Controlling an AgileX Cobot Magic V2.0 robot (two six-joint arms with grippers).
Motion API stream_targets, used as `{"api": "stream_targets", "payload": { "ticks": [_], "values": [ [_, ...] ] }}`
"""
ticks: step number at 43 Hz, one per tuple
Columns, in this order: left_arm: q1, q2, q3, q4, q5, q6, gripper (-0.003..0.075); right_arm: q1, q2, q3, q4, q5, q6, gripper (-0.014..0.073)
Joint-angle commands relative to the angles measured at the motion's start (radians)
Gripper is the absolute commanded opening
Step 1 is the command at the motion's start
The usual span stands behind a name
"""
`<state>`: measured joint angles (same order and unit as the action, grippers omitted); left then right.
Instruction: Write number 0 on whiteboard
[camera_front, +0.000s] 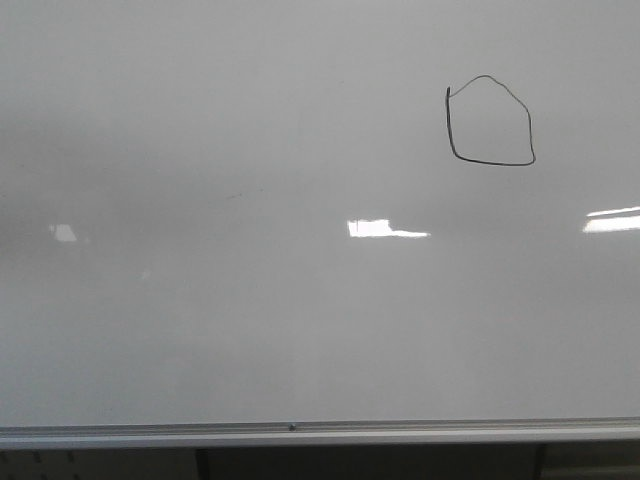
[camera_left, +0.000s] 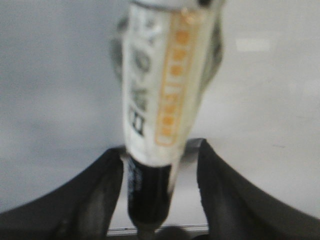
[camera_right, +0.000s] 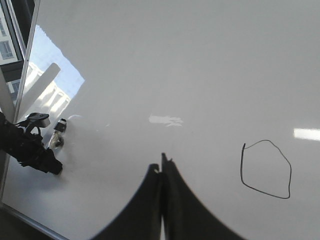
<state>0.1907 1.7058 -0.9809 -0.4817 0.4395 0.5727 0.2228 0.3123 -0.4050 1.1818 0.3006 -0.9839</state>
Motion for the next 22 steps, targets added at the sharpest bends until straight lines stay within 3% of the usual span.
{"api": "stream_targets", "payload": {
  "ticks": [1,8,22],
  "values": [
    [-0.010,-0.020,-0.031,-0.023,-0.125,-0.002,0.0496,-0.005,0.006,-0.026,0.028,-0.026,-0.012,-0.0069],
    [-0.010,-0.030,-0.031,-0.020,-0.121,-0.002,0.0654,-0.005,0.006,-0.026,0.028,-0.026,-0.012,-0.0069],
    [0.002,-0.267,-0.031,0.077,0.023,-0.002,0.0659,-0.005,0.006,-0.026,0.028,-0.019,-0.012,-0.0069]
  ]
}}
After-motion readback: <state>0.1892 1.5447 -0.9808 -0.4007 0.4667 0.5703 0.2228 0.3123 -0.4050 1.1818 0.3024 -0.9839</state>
